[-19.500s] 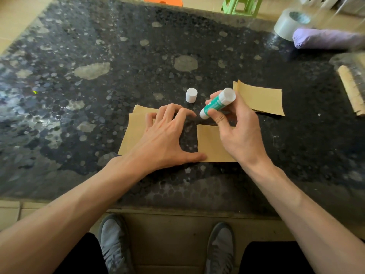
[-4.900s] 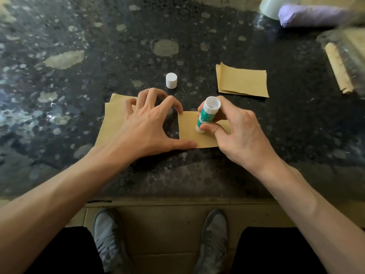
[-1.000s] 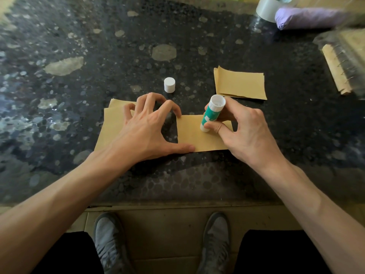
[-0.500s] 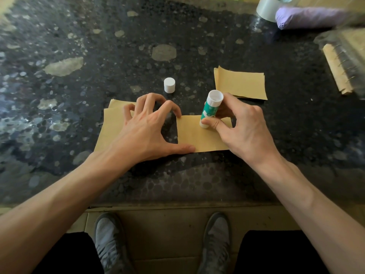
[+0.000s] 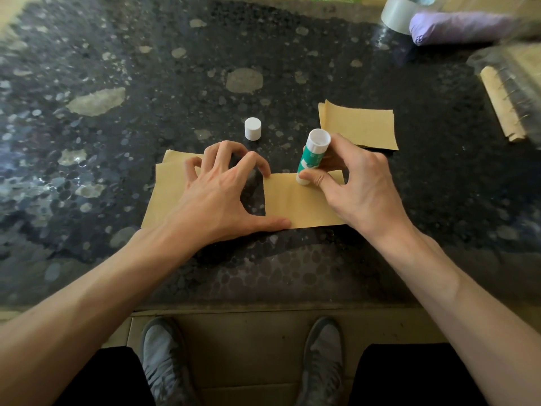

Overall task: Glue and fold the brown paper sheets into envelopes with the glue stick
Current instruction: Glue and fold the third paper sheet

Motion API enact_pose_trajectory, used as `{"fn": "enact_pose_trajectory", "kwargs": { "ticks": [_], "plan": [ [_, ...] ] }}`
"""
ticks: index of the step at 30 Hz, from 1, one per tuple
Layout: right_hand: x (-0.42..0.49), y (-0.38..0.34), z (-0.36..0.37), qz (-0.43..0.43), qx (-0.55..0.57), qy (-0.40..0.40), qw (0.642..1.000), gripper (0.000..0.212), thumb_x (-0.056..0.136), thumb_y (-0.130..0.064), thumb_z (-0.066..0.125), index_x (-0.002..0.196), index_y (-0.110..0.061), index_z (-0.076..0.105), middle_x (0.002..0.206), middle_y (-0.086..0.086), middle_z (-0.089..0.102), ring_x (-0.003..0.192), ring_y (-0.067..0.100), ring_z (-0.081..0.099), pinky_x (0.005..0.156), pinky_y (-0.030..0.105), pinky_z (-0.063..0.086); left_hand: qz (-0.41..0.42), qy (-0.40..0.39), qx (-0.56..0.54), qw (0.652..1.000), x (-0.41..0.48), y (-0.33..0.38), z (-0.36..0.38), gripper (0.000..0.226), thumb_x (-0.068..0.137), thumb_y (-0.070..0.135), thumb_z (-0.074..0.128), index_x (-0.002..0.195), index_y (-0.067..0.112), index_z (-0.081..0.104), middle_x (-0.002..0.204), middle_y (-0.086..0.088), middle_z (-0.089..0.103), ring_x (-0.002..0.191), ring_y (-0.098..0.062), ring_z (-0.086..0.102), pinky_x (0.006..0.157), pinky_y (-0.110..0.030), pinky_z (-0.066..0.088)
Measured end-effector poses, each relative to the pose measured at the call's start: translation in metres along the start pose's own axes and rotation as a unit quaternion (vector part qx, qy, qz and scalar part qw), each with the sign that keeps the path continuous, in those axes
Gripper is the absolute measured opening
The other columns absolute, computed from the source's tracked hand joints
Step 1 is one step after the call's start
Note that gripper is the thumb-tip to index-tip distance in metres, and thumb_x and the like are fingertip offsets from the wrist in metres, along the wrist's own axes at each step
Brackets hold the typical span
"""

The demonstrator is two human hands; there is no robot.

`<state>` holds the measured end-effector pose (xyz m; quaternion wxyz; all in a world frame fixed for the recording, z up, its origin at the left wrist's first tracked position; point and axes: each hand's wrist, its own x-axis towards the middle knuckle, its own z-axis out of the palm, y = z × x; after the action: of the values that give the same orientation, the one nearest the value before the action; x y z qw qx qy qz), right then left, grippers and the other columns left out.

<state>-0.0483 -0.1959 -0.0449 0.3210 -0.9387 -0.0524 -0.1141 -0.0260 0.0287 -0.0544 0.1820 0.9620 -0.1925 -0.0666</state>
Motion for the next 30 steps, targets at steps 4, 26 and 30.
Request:
{"fn": "enact_pose_trajectory", "kwargs": {
  "ticks": [4, 26, 30],
  "plan": [
    [0.001, 0.002, 0.002, -0.007, 0.001, 0.009, 1.000, 0.038, 0.090, -0.037, 0.081, 0.117, -0.016, 0.067, 0.106, -0.019, 0.064, 0.100, -0.006, 0.057, 0.082, -0.003, 0.041, 0.001, 0.000, -0.002, 1.000, 0.000, 0.000, 0.001, 0.085, 0.055, 0.097, 0.062, 0.123, 0.050, 0.046, 0.139, 0.012, 0.032, 0.143, -0.017, 0.021, 0.112, -0.045, 0.018],
    [-0.016, 0.009, -0.027, 0.030, 0.185, -0.032, 0.982, 0.036, 0.095, -0.028, 0.076, 0.128, -0.019, 0.066, 0.116, -0.007, 0.072, 0.111, 0.009, 0.070, 0.096, 0.028, 0.058, -0.001, 0.001, -0.003, 1.000, 0.000, -0.001, 0.001, 0.085, 0.054, 0.098, 0.059, 0.122, 0.050, 0.046, 0.136, 0.013, 0.030, 0.142, -0.014, 0.020, 0.113, -0.044, 0.018],
    [-0.018, 0.009, -0.021, 0.023, 0.136, -0.075, 0.988, 0.043, 0.094, -0.034, 0.077, 0.134, -0.025, 0.063, 0.120, -0.015, 0.071, 0.114, 0.001, 0.066, 0.098, 0.024, 0.056, -0.004, -0.003, 0.000, 1.000, 0.001, 0.000, 0.001, 0.086, 0.053, 0.098, 0.058, 0.123, 0.049, 0.046, 0.137, 0.013, 0.031, 0.143, -0.015, 0.020, 0.114, -0.045, 0.018]
  ]
}}
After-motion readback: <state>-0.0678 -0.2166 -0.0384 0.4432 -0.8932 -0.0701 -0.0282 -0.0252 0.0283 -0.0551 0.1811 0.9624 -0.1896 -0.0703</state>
